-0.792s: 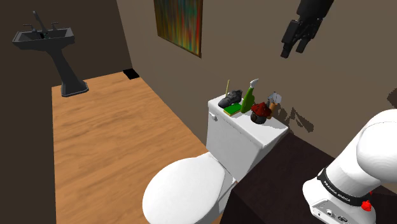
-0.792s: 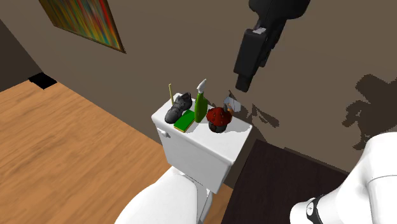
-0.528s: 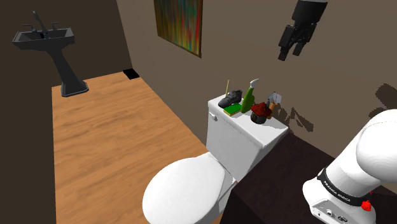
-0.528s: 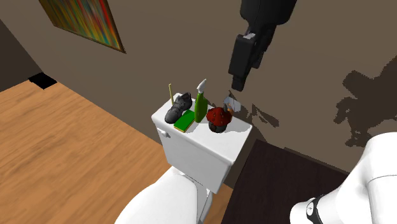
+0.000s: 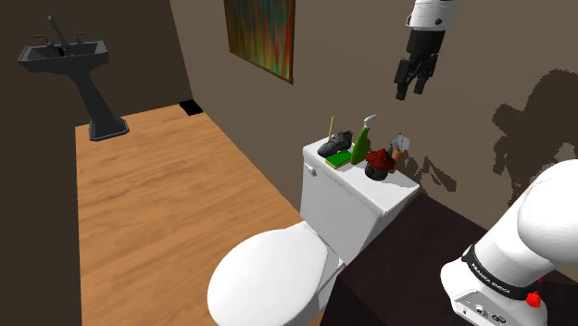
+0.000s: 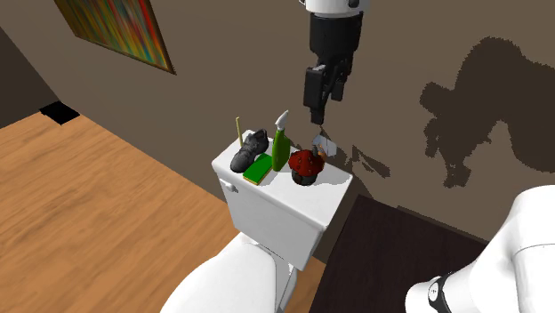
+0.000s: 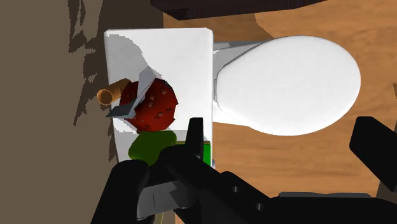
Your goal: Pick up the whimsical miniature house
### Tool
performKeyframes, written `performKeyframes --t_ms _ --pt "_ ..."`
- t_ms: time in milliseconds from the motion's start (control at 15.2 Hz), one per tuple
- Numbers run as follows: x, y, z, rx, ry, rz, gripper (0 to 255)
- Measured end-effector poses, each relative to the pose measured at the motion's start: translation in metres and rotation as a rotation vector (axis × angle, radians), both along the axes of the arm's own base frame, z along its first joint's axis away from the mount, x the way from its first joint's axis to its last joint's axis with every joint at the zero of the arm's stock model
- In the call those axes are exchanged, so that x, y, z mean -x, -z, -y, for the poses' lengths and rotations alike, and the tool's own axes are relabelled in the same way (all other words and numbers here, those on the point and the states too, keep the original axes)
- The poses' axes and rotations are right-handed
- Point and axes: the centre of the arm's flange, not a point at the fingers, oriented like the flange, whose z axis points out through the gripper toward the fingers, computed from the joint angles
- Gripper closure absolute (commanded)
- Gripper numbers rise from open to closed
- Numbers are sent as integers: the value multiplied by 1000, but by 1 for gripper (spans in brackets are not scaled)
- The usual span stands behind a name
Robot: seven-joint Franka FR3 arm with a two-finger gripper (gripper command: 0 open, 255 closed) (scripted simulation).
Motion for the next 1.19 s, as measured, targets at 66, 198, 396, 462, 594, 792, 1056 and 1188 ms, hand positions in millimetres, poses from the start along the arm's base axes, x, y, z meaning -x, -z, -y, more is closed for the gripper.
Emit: performKeyframes --t_ms 66,198,396,462,594,792,1056,1188 --pt "-3 12 9 -5 -2 -16 0" --pt "-19 31 28 -15 -7 -47 0" --pt "-40 61 56 -29 -12 -95 0" --pt "-47 73 63 -34 -15 -111 0" --pt "-58 92 81 -43 -19 -142 0" --pt "-76 124 108 -58 -25 -189 0" --pt "-92 171 140 -77 -34 -253 0" --pt "-102 191 160 -86 -38 -284 0"
